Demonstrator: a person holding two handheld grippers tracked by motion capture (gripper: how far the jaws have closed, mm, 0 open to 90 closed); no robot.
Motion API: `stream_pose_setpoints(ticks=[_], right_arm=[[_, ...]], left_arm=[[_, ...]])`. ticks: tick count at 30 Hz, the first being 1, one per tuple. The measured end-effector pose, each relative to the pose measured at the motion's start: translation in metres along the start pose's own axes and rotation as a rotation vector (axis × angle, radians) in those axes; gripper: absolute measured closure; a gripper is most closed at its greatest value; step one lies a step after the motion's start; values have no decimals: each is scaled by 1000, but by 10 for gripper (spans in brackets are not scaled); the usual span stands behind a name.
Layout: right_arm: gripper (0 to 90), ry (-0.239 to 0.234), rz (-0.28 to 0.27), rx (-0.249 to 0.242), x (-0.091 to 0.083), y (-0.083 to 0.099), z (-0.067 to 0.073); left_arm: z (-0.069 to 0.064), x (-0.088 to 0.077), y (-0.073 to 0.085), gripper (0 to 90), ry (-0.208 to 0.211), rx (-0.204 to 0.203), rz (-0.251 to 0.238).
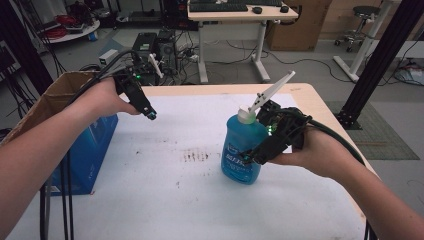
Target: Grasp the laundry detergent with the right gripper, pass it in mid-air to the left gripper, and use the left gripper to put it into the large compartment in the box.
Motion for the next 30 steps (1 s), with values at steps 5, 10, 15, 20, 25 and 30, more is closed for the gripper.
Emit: stream_pose_setpoints(ticks=[5, 10, 15, 20, 25, 30], right_arm=[[200, -4, 0, 18, 1, 1, 0], [236, 0, -11, 18, 2, 0, -1], [246, -2, -8, 17, 3, 0, 0], [263, -3, -13, 20, 2, 0, 0], [280, -6, -13, 17, 3, 0, 1], [300, -13, -11, 16, 5, 0, 2]], left_arm=[[0, 0, 0, 195, 0, 5, 2], [0, 0, 0, 196, -1, 5, 0], [0, 1, 1, 195, -1, 2, 3], [1, 0, 1, 195, 0, 3, 1], [0, 0, 0, 195, -1, 7, 2], [1, 0, 1, 195, -2, 5, 0]])
Point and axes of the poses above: each handheld gripper's, and its own axes: x roughly forward along the jaws, y roughly out of its underside, z roughly to its left, the point moved 8 cm from there along x, roughly forward along the jaws, and after that the axes turned 1 degree about z, right-handed, at the moved point
